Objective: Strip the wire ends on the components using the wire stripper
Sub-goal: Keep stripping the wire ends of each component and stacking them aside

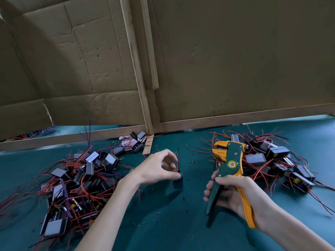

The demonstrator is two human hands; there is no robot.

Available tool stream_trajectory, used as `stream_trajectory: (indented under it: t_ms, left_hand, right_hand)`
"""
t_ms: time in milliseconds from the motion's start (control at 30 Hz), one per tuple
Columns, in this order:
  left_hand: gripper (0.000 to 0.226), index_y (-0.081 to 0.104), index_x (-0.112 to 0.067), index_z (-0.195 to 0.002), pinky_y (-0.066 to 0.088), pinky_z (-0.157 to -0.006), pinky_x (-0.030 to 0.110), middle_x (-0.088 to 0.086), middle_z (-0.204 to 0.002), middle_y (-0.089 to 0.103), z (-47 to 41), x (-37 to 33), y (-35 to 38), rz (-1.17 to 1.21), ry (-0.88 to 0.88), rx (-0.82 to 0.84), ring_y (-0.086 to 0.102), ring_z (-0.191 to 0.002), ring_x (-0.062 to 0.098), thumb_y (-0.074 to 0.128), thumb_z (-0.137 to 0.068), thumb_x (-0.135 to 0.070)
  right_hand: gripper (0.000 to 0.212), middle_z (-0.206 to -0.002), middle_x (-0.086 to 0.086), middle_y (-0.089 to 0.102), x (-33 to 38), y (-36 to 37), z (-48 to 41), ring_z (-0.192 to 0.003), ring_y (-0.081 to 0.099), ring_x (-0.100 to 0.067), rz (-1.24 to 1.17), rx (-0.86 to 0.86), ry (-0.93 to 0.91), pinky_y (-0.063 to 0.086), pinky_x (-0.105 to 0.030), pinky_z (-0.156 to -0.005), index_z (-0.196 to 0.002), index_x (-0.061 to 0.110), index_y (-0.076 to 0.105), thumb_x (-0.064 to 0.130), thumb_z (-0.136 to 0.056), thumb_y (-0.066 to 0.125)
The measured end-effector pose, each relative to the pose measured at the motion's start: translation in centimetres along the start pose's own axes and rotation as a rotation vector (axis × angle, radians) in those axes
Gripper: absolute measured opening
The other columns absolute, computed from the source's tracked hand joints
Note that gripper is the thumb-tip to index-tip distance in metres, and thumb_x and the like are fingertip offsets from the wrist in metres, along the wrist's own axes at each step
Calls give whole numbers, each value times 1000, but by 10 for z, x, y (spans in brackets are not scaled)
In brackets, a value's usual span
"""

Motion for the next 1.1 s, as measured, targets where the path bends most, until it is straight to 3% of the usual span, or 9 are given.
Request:
stream_trajectory:
  t_ms: [133,300,400,500,667,800,867,1000,1100]
  left_hand:
    - [22,52,-7,-85,59,-77,38,11,-85,62,1,5,-17,146,-48,-166,69,-82,26,51,-82,15]
    - [25,52,-22,-94,52,-85,29,1,-112,55,-2,18,-20,-245,-48,-209,64,-94,16,67,-82,-5]
    - [38,48,-23,-111,52,-88,24,-6,-129,39,-3,23,-10,-123,-37,-212,61,-103,14,72,-83,-12]
    - [44,53,-22,-112,50,-90,18,-5,-136,40,-3,22,-3,4,34,-246,59,-108,13,75,-79,-4]
    - [45,59,-21,-112,58,-74,27,4,-140,43,1,-5,4,452,233,-466,70,-93,20,51,-89,17]
    - [84,30,-48,-135,59,-68,30,-8,-149,22,4,-21,-2,487,335,-603,69,-93,21,56,-87,17]
    - [92,23,-49,-136,58,-68,30,-7,-144,23,5,-26,-4,534,337,-610,70,-91,23,60,-83,17]
    - [49,44,-22,-116,56,-73,26,12,-113,57,2,-25,1,691,200,-529,72,-81,21,61,-85,12]
    - [19,65,-12,-97,51,-71,20,0,-85,73,5,-32,3,602,194,-438,71,-73,13,62,-88,4]
  right_hand:
    - [29,-77,-25,63,-3,-3,-3,-69,67,-38,-11,-4,10,59,-48,-63,-93,-5,61,3,-66,64]
    - [26,-79,-26,64,-10,-7,-7,-70,67,-40,-12,-15,44,58,-48,-64,-84,-2,68,-3,-58,70]
    - [13,-79,-26,65,-11,-8,-10,-70,68,-40,-22,-31,46,58,-49,-65,-73,1,73,3,-61,69]
    - [12,-77,-26,64,-10,-7,-9,-69,68,-40,-30,-32,40,58,-48,-63,-72,1,73,4,-61,68]
    - [30,-79,-26,64,-6,-2,-3,-69,67,-38,-9,8,28,59,-47,-64,-90,-4,63,0,-61,68]
    - [29,-78,-26,64,-5,-1,-2,-68,67,-38,-16,-2,20,59,-47,-62,-90,-5,62,4,-63,65]
    - [29,-78,-26,64,-5,0,-2,-68,67,-38,-10,2,21,59,-47,-62,-89,-5,62,4,-62,66]
    - [24,-77,-26,64,-4,-1,-4,-68,67,-40,26,12,9,59,-48,-63,-82,-1,67,-5,-58,68]
    - [15,-79,-27,64,-2,0,-4,-71,67,-41,58,43,-23,58,-47,-65,-77,3,73,5,-62,71]
Point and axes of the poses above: each hand's wrist, its own z-axis away from the middle knuckle, its own y-axis out of the palm, x = y × z, the point moved 5 cm from there along -z, towards the middle knuckle
